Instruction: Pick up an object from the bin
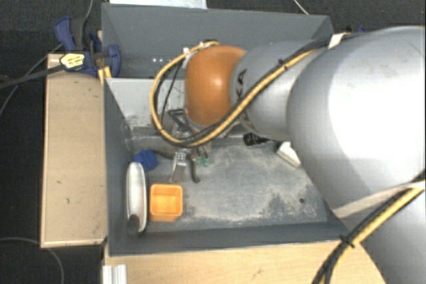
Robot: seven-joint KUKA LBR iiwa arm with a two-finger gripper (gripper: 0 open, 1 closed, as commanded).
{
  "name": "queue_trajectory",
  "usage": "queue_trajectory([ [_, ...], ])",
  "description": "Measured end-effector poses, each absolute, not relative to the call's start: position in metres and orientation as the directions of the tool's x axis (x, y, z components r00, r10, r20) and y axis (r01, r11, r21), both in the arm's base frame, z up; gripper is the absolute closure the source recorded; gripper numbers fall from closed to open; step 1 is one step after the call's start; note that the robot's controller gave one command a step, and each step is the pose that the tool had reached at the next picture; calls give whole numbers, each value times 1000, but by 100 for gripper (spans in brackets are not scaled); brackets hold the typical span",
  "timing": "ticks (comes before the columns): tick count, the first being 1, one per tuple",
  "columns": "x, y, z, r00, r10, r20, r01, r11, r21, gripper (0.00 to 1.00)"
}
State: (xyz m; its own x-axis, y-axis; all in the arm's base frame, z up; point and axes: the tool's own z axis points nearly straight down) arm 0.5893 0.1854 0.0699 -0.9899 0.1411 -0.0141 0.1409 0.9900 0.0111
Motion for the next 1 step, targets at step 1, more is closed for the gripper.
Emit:
queue_trajectory([
  [1,590,197,72,-989,-149,-6,-149,989,-3,100],
])
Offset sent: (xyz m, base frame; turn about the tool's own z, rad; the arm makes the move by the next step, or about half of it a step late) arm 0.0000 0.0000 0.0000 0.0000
